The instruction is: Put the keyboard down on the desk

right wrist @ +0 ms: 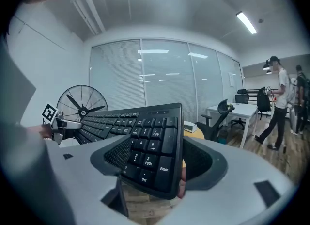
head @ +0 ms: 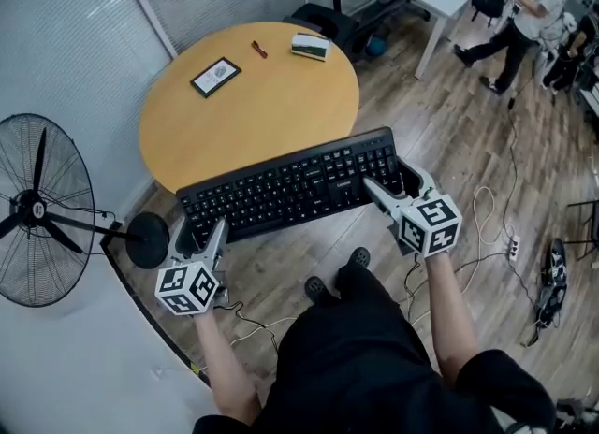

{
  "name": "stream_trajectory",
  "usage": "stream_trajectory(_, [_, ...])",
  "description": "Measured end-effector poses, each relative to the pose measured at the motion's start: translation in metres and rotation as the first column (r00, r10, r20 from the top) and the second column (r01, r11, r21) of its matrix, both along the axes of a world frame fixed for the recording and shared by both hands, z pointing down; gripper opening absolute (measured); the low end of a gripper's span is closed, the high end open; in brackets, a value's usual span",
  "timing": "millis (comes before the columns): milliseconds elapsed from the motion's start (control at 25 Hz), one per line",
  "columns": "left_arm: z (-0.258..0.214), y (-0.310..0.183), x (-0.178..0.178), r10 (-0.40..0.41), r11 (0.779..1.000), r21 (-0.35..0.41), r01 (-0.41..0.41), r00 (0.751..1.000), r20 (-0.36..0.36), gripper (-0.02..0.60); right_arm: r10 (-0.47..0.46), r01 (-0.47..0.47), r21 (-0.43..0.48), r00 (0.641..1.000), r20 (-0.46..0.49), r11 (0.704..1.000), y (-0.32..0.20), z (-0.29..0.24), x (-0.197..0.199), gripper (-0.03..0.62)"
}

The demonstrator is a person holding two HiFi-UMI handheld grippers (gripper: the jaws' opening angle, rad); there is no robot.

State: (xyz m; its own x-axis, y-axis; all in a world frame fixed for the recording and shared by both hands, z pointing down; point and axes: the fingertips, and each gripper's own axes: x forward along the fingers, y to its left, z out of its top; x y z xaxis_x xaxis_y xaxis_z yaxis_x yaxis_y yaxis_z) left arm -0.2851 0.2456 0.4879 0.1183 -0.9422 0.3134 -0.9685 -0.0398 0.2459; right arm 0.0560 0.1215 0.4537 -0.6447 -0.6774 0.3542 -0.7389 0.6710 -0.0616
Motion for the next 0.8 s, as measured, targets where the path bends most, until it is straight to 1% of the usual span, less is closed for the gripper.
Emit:
stream_trajectory(200, [0.005,-0.01,-0.004,0.029,1.0,-0.012,-0.029,1.0,-0.009,0.353,0.029,-0.03,-0.025,1.0,-0.003,0.999,-0.001,0.004,-0.002,0.344])
stream_trajectory(400, [0.017,-0.014,0.001,0.051,0.998,-0.038,-0.052,0.999,-0.01,0.353,0.052,-0.053,-0.053,0.999,-0.005,0.997,0.001,0.019,0.007,0.344])
stream_trajectory(480, [0.021,-0.018,0.008,0.055,0.997,-0.045,-0.055,0.998,-0.008,0.353,0.056,-0.056,-0.062,0.998,-0.004,0.996,-0.001,0.024,0.014,0.344])
stream_trajectory(680, [0.018,-0.035,0.038,0.052,0.997,-0.05,-0.051,0.999,0.015,0.353,0.053,-0.052,-0.065,0.998,0.018,0.997,-0.02,0.029,0.044,0.344])
stream_trajectory(800, [0.012,-0.052,0.041,0.045,0.998,-0.051,-0.044,0.999,0.029,0.353,0.048,-0.045,-0.066,0.998,0.032,0.997,-0.039,0.029,0.047,0.344])
